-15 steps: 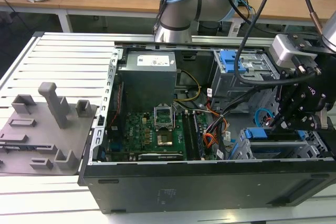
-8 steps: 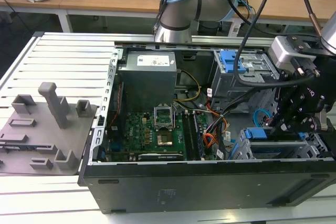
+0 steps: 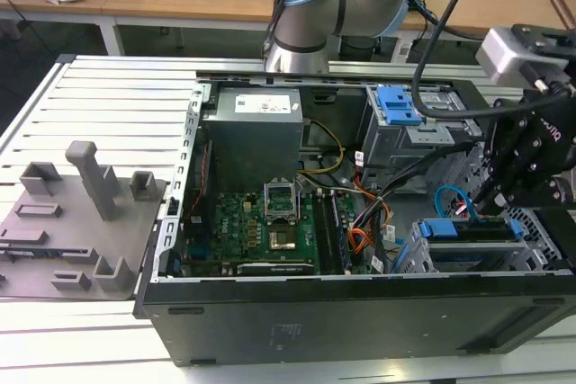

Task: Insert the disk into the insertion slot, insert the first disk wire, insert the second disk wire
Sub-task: 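Insert the second disk wire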

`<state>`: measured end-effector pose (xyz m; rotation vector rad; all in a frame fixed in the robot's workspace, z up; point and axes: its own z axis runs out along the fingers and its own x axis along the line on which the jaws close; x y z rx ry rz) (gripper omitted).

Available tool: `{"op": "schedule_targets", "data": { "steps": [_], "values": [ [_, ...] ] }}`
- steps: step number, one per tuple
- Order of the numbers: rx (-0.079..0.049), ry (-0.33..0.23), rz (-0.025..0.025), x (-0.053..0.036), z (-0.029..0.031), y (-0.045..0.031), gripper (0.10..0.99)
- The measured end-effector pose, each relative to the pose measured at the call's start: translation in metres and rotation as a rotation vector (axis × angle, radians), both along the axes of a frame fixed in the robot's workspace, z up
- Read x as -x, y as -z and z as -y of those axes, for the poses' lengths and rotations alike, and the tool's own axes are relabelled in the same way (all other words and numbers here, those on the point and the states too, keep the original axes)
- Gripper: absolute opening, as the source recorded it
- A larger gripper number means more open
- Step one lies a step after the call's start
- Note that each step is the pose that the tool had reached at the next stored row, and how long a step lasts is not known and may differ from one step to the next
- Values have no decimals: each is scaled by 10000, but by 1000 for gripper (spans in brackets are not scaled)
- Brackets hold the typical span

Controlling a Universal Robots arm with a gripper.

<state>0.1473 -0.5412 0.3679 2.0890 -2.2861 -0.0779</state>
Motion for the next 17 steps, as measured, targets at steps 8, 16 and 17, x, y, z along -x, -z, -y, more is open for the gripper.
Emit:
{"op": "schedule_targets", "data": {
  "steps": [8, 16, 17],
  "values": [
    [-73, 0, 34, 103, 1, -154, 106],
    [-76, -1, 47, 123, 0, -155, 106],
    [-76, -1, 47, 123, 0, -154, 106]
  ]
}}
